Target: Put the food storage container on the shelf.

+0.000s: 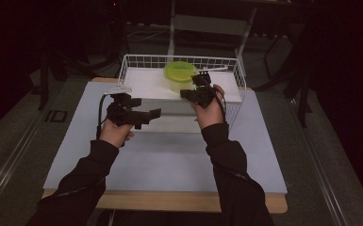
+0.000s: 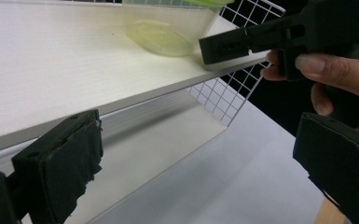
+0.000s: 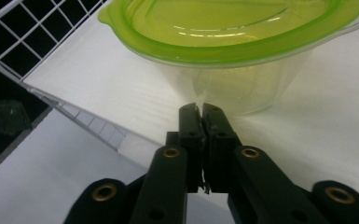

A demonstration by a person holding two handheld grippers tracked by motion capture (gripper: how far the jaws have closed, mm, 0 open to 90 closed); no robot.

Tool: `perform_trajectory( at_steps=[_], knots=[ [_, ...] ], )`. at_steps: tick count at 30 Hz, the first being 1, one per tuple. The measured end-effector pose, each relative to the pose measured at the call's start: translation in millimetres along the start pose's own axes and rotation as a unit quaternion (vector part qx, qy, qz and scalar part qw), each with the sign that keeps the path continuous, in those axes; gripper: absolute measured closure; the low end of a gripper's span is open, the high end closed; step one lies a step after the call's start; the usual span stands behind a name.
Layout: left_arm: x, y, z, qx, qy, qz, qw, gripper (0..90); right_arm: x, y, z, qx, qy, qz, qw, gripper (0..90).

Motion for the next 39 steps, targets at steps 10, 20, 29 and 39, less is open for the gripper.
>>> perform_trajectory(
  at_steps=[10, 20, 29, 39],
  knots=[
    [-0.3, -0.3, 0.8, -0.006, 0.009, 0.005, 0.9999, 2.6, 5.0, 6.0, -3.7, 0.002, -0.002, -0.003, 1.0, 84.4],
    [-8.3, -7.1, 0.1, -0.023, 0.019, 0.022, 0.9993, 2.5, 16.0, -15.8, 12.8, -0.006, -0.038, -0.035, 0.9987, 66.2],
    [-24.6, -10.2, 2.7, -0.041, 0.035, 0.055, 0.997, 2.6, 21.0, -34.6, 27.9, -0.027, -0.079, -0.055, 0.995, 41.0],
    [-32.6, -9.9, 25.8, -0.017, 0.043, 0.075, 0.9961, 2.5, 19.7, -50.9, 65.0, -0.043, -0.125, -0.075, 0.9884, 22.4]
  ],
)
Point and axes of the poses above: each handheld gripper's, and its own axes: y roughly forward along the jaws, z roughly out of its underside, x roughly to its left, the point moved 6 cm from there along y, roughly forward along the jaws, and after that the axes turned 6 degrees about -x, right-handed, at the moved point
